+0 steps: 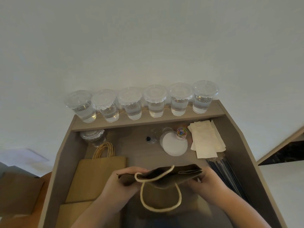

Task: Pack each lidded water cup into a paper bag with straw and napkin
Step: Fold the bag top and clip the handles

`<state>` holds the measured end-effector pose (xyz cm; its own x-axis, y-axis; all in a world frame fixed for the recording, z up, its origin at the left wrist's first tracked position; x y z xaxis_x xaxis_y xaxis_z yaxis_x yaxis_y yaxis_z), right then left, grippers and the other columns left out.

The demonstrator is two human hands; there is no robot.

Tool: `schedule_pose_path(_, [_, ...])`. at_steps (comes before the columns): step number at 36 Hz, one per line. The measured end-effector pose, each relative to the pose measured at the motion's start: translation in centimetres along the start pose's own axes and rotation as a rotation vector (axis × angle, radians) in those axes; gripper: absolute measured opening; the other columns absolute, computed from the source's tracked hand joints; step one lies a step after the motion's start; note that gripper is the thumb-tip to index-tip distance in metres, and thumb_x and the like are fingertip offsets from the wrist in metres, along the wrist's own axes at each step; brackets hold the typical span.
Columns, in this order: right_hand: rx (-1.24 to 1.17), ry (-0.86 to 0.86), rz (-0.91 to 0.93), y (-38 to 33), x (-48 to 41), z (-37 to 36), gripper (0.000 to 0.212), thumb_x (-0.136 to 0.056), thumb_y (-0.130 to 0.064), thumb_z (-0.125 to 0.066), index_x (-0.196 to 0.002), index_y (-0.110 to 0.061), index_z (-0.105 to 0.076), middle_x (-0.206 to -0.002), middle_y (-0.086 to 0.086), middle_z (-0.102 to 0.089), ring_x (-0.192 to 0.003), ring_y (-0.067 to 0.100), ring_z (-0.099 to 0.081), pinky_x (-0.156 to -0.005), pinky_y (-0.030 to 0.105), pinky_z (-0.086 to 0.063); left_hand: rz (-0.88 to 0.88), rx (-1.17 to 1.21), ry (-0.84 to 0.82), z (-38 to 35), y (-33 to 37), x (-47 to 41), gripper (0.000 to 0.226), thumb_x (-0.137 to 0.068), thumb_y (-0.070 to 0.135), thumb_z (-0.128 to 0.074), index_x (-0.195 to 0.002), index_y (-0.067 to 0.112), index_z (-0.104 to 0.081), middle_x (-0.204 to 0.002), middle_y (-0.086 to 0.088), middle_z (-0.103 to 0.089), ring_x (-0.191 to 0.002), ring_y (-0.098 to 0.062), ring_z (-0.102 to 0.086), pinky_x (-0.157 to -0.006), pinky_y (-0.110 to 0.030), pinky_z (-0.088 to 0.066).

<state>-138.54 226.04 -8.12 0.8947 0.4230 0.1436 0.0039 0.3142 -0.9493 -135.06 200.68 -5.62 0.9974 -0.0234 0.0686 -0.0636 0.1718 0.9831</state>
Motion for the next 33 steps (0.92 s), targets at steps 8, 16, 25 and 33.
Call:
schedule_pose_path(8, [0.027, -0.017, -0.077, 1.1, 0.2, -0.3, 0.007, -0.093, -0.049, -0.076, -0.098, -0.055, -0.078, -0.093, -0.026, -0.076, -0.092, -0.008, -0.069, -0.077, 0.016, -0.046, 0.081, -0.145, 0.074, 1.0, 0.4, 0.2, 0.029, -0.067, 0.048, -0.084, -0.091, 0.031, -0.084, -0.090, 0.007, -0.081, -0.085, -0.001, -0.073, -0.076, -0.018, -0.054])
schedule_pose_path(16, [0.071, 0.261, -0.086, 1.1, 2.7, 2.4, 0.082, -0.056, -0.083, -0.086, -0.125, -0.058, -0.050, -0.126, -0.021, -0.066, -0.120, 0.003, -0.064, -0.099, 0.035, -0.057, -0.012, -0.169, 0.193, 3.5, -0.1, 1.9, 0.111, -0.050, 0.070, -0.094, -0.146, 0.057, -0.039, -0.133, 0.024, -0.057, -0.118, -0.007, -0.064, -0.091, -0.032, -0.056])
schedule_pose_path(25, [0.079, 0.042, -0.177, 4.2, 4.6, 0.4, 0.073, -0.055, -0.081, -0.087, -0.120, -0.056, -0.063, -0.124, -0.025, -0.072, -0.117, -0.003, -0.068, -0.100, 0.023, -0.053, 0.266, -0.166, 0.070, 2.9, -7.4, 4.5, 0.104, -0.031, 0.063, -0.104, -0.119, 0.062, -0.050, -0.127, 0.020, -0.061, -0.117, -0.006, -0.064, -0.097, -0.032, -0.058])
schedule_pose_path(33, [0.221, 0.003, -0.301, 10.4, 4.8, -1.9, 0.047, -0.071, -0.031, -0.087, -0.113, -0.041, -0.068, -0.111, -0.015, -0.074, -0.105, -0.006, -0.070, -0.095, 0.030, -0.060, 0.362, -0.457, -0.128, 0.2, -9.4, 5.1, 0.064, -0.050, 0.068, -0.091, -0.104, 0.057, -0.057, -0.098, 0.052, -0.060, -0.098, 0.038, -0.046, -0.083, 0.012, -0.030])
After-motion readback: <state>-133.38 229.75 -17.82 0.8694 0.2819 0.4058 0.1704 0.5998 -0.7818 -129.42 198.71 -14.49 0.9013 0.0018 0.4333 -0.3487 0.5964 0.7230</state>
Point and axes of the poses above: each hand's wrist, its own x-axis away from the middle knuckle, its own z-axis out of the back of the hand, y = z × x, the point moved 9 cm from there along -x, towards the middle knuckle
